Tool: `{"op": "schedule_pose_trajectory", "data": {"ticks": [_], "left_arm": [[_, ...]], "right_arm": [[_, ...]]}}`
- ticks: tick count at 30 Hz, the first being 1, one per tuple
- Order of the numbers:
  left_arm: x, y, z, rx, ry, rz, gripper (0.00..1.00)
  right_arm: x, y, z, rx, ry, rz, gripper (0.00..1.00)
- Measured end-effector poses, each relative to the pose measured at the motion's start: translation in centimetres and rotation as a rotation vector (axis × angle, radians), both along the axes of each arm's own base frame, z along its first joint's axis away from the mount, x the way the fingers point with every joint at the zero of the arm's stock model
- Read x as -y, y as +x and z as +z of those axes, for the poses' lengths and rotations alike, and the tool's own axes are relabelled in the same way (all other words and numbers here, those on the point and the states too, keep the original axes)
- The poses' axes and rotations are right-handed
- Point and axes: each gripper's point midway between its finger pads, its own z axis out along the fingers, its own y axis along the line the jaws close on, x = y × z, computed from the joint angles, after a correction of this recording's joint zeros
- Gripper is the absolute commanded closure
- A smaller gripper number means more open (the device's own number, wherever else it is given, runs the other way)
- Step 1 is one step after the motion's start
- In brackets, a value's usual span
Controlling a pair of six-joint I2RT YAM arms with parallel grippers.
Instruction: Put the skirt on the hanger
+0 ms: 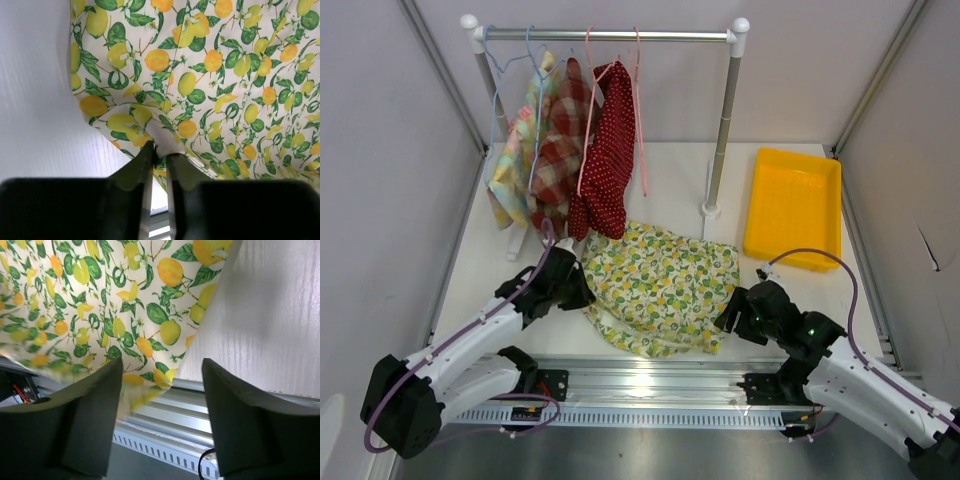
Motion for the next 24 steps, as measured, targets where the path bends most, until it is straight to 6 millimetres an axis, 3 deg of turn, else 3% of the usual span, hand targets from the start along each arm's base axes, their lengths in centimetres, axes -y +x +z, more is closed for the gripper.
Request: {"op": "schedule_pose_trajectory", "data": {"ticks": [3,7,10,14,17,18,19,21,24], "left_arm": [[0.0,0.2,0.7,0.029,-0.019,0.011,0.7],[0.2,0.4,1.7,0.068,-0.045,0.008,0.56],[0.3,0.5,2.2,0.088,-0.06,0.009,0.45],[0.3,0.4,3.3,0.122,-0.089,0.012,0.41],[0.3,0.2,4.3,0.152,-0.109,0.011,0.39],[0.3,0.0,4.7,0.16,-0.117,0.007,0.4],[0.3,-0.2,5.2,0.168,-0.126,0.003,0.4],[0.6,-0.5,6.7,0.192,-0.155,-0.021,0.4],[1.9,-0.9,10.2,0.257,-0.219,-0.094,0.39]], "right_arm": [[0.4,0.2,0.3,0.02,-0.002,-0.02,0.21],[1.2,1.0,-0.2,0.009,-0.035,-0.064,0.22],[2.1,2.3,-1.2,-0.026,-0.068,-0.128,0.22],[3.0,4.7,-2.7,-0.069,-0.09,-0.198,0.25],[3.6,6.5,-3.5,-0.089,-0.091,-0.236,0.46],[3.7,7.0,-3.7,-0.095,-0.09,-0.243,0.63],[3.7,7.6,-3.9,-0.097,-0.095,-0.241,0.7],[3.4,9.0,-3.6,-0.092,-0.091,-0.236,0.83],[2.7,11.1,-1.9,-0.049,-0.079,-0.223,0.9]]}}
